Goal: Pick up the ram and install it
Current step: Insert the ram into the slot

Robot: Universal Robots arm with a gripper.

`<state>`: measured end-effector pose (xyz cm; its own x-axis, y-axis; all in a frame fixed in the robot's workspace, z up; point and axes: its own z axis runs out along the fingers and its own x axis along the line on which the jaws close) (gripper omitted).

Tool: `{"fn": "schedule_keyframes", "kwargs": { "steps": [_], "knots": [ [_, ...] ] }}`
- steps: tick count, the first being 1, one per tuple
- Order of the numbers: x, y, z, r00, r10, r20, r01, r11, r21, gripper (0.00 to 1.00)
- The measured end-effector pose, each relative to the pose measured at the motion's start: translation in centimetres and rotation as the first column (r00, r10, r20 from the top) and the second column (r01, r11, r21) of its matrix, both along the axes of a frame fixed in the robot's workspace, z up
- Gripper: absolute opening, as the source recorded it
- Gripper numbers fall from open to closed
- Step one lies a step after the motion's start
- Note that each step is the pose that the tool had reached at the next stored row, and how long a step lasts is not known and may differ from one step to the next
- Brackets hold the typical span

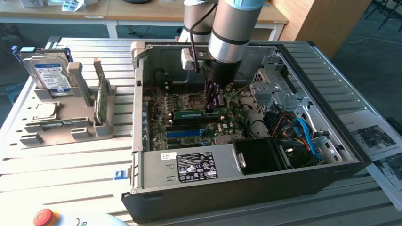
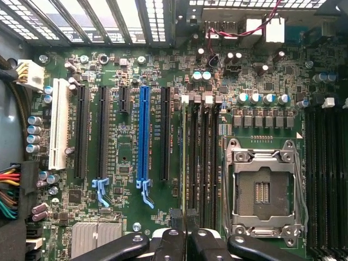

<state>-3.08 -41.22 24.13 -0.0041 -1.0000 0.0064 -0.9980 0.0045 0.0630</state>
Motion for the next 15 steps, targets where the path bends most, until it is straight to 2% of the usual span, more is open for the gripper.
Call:
{"fn": "schedule_keyframes", "kwargs": {
  "steps": [15],
  "knots": [
    [0.0,0.0,-0.26,1.0,-0.003,0.0,0.003,1.0,0.0001,0.12]
  ]
}}
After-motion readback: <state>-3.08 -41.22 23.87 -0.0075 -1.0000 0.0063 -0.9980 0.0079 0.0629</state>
